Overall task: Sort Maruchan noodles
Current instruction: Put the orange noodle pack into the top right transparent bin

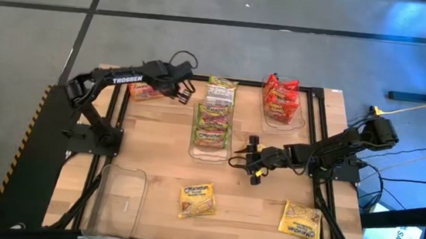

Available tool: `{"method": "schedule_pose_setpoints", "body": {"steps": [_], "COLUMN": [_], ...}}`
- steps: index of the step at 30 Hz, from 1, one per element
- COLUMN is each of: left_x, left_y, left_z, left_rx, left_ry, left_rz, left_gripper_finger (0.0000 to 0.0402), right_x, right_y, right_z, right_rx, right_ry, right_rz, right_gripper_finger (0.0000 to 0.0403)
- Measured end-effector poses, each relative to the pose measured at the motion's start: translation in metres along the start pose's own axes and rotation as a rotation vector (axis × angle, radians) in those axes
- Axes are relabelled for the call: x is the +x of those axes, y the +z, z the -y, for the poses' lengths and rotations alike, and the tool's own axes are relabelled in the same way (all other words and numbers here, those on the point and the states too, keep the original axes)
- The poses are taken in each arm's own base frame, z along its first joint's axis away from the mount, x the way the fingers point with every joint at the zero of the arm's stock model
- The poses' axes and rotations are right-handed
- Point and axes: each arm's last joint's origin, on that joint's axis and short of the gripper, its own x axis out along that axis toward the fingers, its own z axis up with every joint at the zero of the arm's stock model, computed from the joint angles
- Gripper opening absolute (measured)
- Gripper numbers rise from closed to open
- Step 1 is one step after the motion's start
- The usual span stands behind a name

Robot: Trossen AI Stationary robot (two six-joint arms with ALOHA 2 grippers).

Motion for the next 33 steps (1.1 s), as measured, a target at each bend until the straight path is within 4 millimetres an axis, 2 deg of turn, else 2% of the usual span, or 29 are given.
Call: {"method": "schedule_pose_setpoints", "body": {"steps": [3,5,7,10,13,16,21,27,33], "left_x": [-0.002,0.0,0.007,0.021,0.033,0.045,0.055,0.072,0.072], "left_y": [-0.002,-0.002,-0.001,0.007,0.011,0.009,0.003,0.004,0.005], "left_z": [0.008,0.002,-0.005,-0.001,0.012,0.019,0.011,0.014,0.012], "left_rx": [-0.062,-0.173,-0.264,-0.381,-0.373,-0.392,-0.467,-0.526,-0.553], "left_ry": [-0.02,0.078,0.172,0.142,0.081,0.102,0.269,0.274,0.309], "left_rz": [0.029,0.049,0.064,0.083,0.095,0.094,0.097,0.118,0.153], "left_gripper_finger": [0.0025,0.0032,0.0038,0.0046,0.0051,0.0054,0.006,0.0058,0.006], "right_x": [0.0,0.0,0.0,0.0,0.0,0.0,0.0,0.0,0.0], "right_y": [0.0,0.001,0.001,0.001,0.003,0.004,0.003,0.004,0.004], "right_z": [0.0,-0.001,-0.001,-0.001,-0.001,-0.001,-0.001,-0.002,-0.002], "right_rx": [-0.004,-0.006,-0.006,-0.006,-0.003,-0.001,-0.002,0.0,0.001], "right_ry": [0.017,0.023,0.025,0.036,0.042,0.043,0.045,0.069,0.073], "right_rz": [0.006,0.009,0.01,0.016,0.037,0.044,0.033,0.048,0.05], "right_gripper_finger": [0.0199,0.0199,0.0199,0.0199,0.0199,0.0199,0.0199,0.0199,0.0199]}}
